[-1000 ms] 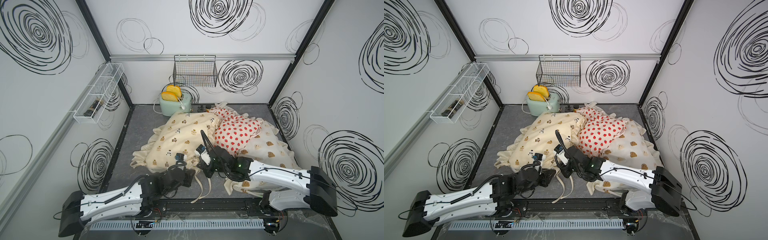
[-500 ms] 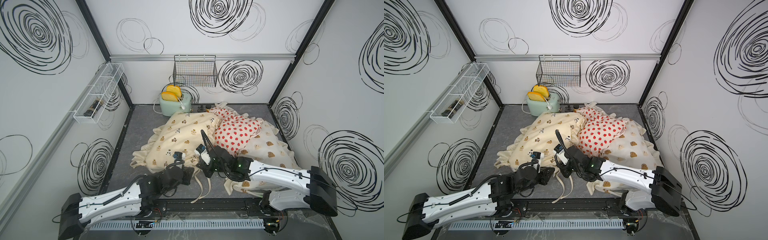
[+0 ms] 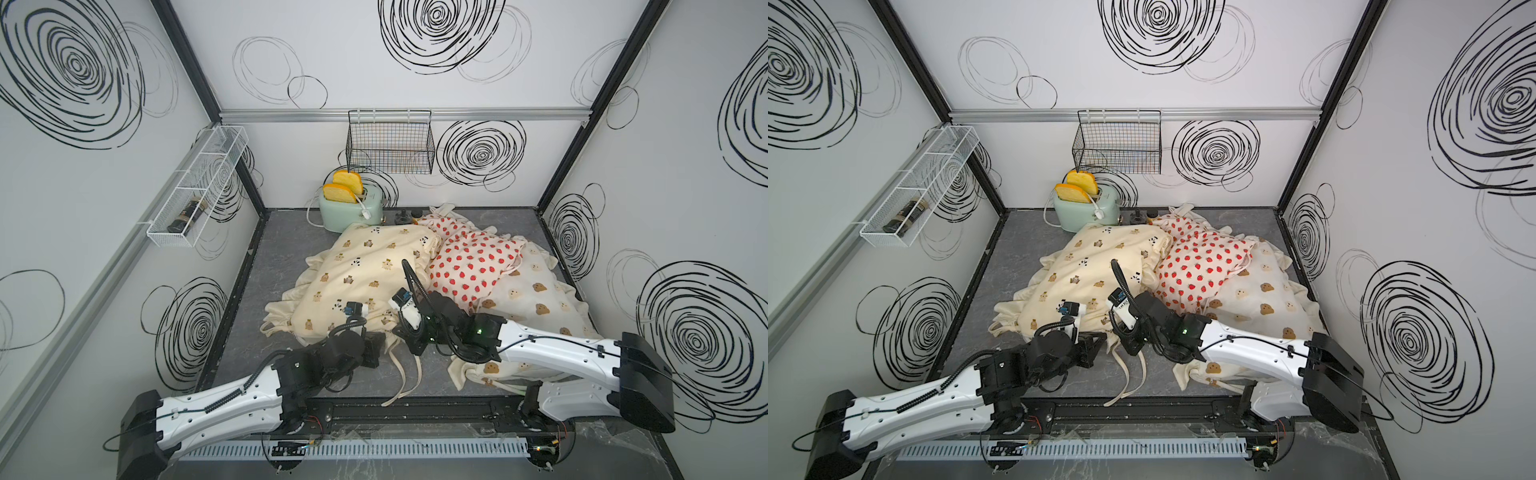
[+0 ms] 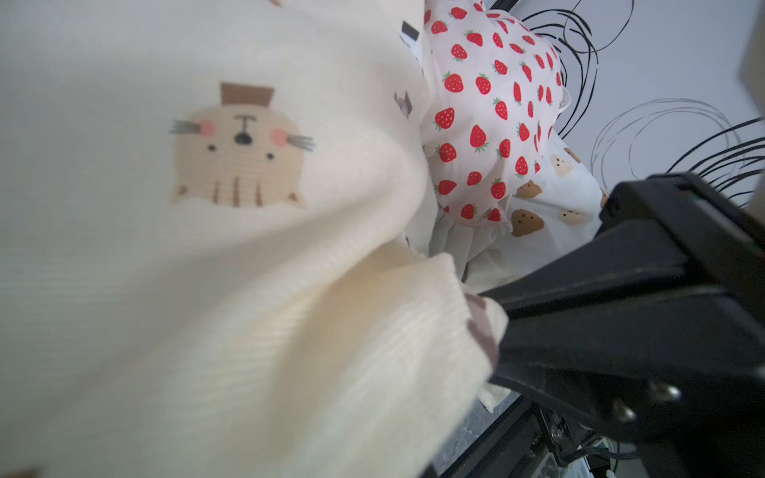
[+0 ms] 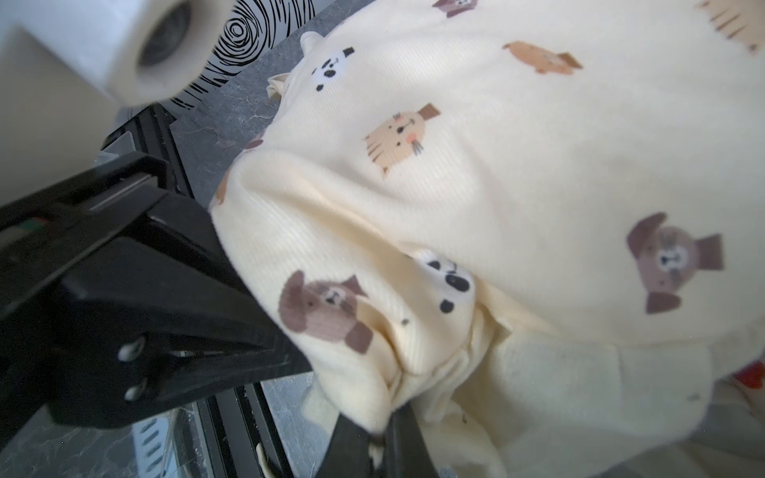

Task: Zip up pillowcases
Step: Zip the zipper on the pillowcase.

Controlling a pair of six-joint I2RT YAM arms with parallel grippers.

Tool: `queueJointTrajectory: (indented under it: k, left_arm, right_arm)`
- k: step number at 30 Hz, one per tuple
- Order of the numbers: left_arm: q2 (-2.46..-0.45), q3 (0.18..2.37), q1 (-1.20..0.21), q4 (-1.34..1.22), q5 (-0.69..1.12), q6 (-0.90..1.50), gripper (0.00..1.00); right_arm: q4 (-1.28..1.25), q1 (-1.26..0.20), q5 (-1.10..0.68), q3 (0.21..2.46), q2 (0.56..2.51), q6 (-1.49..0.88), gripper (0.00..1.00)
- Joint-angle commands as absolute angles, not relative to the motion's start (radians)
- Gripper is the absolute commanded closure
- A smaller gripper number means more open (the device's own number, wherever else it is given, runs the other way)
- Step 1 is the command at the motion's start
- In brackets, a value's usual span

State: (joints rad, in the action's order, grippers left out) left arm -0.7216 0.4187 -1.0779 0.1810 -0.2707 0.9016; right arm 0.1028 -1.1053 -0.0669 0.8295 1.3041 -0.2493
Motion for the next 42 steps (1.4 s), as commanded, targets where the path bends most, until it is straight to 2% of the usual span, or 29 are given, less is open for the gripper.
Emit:
queueJointTrajectory:
  k: [1,5,7,23,30,35,42]
  left_arm:
    - [-0.693,0.408,-1.064,0.172,-0.285,0.926,0.92]
    - [-0.680,0.424,-1.055,0.229,-0.291,0.936,0.95]
    - [-0.680,0.436,-1.054,0.257,-0.293,0.930,1.00]
    - [-0.673,0.541,-1.027,0.478,-0.326,0.997,1.00]
    - [-0.674,0.561,-0.904,0.536,-0.269,1.006,1.00]
    - [-0.640,0.587,-0.867,0.573,-0.313,1.006,1.00]
    - [-0.636,0.596,-0.760,0.579,-0.231,0.979,1.00]
  right_arm:
    - [0.089,-1.103,-0.035,0.833,1.285,-0.258,1.00]
    - [0.094,-1.103,-0.013,0.833,1.275,-0.265,1.00]
    - [0.093,-1.103,-0.003,0.831,1.271,-0.267,1.00]
    - [0.156,-1.089,0.172,0.811,1.197,-0.312,1.00]
    - [0.192,-1.024,0.174,0.806,1.139,-0.339,1.00]
    - [0.207,-0.961,0.162,0.810,1.110,-0.349,1.00]
    - [0.223,-0.904,0.146,0.840,1.059,-0.332,1.00]
